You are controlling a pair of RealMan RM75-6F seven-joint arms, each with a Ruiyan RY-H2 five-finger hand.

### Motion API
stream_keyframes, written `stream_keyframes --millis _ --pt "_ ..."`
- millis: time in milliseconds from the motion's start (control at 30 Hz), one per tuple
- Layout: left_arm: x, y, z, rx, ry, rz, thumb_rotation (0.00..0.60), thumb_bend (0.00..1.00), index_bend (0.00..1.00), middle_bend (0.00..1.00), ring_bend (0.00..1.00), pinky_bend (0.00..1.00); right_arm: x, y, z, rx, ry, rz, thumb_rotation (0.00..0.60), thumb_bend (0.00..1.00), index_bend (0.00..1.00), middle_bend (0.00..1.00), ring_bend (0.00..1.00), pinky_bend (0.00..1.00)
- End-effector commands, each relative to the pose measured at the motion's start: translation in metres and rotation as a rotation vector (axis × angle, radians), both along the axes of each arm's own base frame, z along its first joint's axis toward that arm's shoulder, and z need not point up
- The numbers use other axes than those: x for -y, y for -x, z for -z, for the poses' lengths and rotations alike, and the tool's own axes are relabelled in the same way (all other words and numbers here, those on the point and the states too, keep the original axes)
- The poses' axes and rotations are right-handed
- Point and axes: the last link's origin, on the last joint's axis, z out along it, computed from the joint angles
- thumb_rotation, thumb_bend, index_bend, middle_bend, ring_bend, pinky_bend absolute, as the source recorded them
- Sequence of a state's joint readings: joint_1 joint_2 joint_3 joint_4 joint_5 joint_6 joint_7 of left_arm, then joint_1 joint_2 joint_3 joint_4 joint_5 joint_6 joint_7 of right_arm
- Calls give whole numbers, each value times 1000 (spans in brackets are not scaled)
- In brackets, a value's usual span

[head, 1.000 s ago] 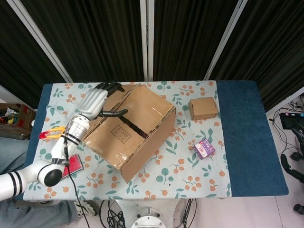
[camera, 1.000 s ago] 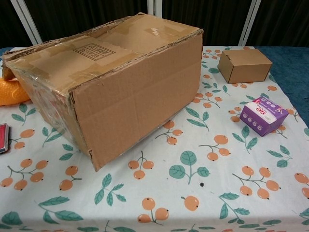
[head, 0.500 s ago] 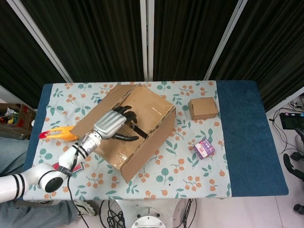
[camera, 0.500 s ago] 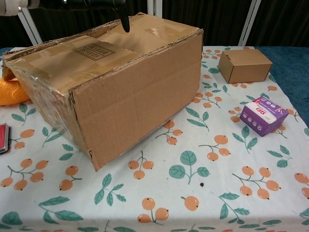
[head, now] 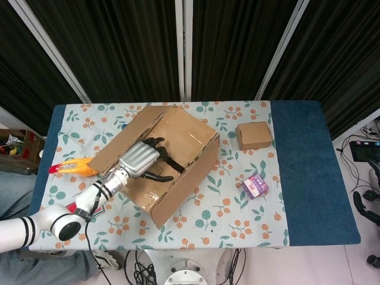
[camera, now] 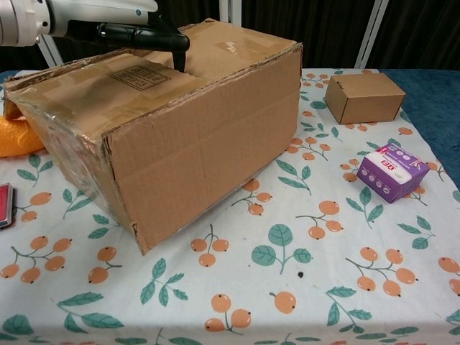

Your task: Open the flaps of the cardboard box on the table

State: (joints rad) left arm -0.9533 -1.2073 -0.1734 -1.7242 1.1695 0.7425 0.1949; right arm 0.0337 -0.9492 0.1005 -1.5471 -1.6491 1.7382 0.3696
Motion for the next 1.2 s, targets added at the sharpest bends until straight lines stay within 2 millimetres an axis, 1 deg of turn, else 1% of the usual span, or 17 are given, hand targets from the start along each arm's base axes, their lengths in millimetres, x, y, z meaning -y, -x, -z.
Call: stream_keyframes --millis 33,167,367,500,600,733,867,967,1200 --pt "1 1 0 -23 4 5 0 0 461 340 67 147 0 0 0 2 0 0 600 353 0 0 0 0" --pt "2 -1 -3 -15 -4 3 0 0 493 399 67 146 0 1 0 6 2 1 600 353 0 0 0 0" --pt "5 -8 -12 -17 -16 32 0 0 567 503 77 139 0 1 -1 11 3 1 600 353 0 0 0 0" --pt "6 -15 -19 -3 -28 42 0 0 602 527 87 139 0 0 -1 13 4 -4 600 351 0 0 0 0" --pt "7 -21 -30 6 -51 56 0 0 622 542 95 138 0 -2 -2 13 5 -8 600 350 0 0 0 0" --pt "10 -28 -48 21 -82 66 0 0 632 554 103 138 1 -4 -4 14 8 -16 600 348 0 0 0 0" --pt "15 -29 -67 28 -118 69 0 0 644 569 110 138 2 -6 -4 14 5 -23 600 348 0 0 0 0" --pt "23 -23 -84 30 -153 63 0 0 646 588 120 138 2 -8 -4 14 3 -32 600 346 0 0 0 0" --pt "56 20 -123 81 -229 -37 0 0 656 600 130 138 2 -9 -6 13 9 -40 600 345 0 0 0 0"
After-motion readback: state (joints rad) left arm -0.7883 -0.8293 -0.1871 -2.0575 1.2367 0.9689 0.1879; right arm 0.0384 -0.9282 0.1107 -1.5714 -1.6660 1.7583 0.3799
